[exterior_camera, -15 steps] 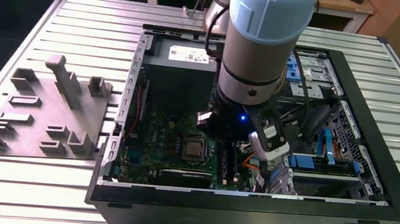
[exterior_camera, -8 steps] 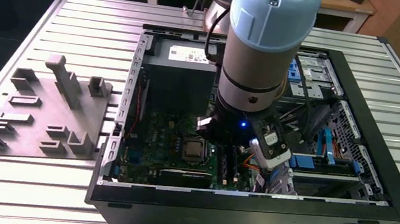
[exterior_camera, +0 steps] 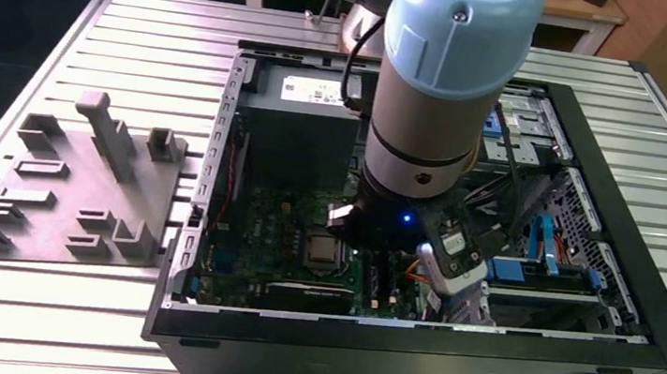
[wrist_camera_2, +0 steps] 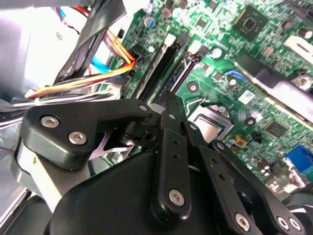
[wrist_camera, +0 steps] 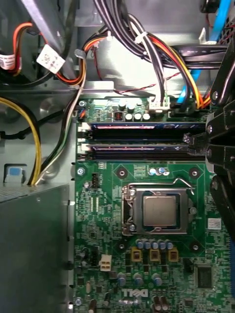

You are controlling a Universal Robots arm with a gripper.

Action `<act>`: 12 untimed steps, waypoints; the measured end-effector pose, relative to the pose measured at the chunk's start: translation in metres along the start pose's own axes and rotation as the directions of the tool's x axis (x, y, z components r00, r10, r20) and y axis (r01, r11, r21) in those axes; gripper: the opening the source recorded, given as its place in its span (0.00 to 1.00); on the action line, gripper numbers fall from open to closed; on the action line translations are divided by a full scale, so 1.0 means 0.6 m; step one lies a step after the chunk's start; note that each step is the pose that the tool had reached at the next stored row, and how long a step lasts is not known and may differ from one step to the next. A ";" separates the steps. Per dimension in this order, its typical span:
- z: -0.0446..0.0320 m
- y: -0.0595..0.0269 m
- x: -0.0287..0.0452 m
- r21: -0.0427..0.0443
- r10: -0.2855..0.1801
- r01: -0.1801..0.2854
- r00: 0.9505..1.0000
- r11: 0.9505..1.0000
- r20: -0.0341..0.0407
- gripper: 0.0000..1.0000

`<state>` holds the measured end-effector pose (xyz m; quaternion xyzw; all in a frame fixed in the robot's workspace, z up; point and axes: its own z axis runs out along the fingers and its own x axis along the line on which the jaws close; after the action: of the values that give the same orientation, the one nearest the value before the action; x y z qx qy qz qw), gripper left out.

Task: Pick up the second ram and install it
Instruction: 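Press down the second ram until it locks into place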

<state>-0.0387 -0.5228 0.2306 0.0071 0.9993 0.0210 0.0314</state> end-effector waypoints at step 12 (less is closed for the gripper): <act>0.002 -0.004 0.000 0.000 0.000 0.000 1.000 1.000 0.000 0.10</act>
<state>-0.0387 -0.5251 0.2291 0.0071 0.9993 0.0209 0.0315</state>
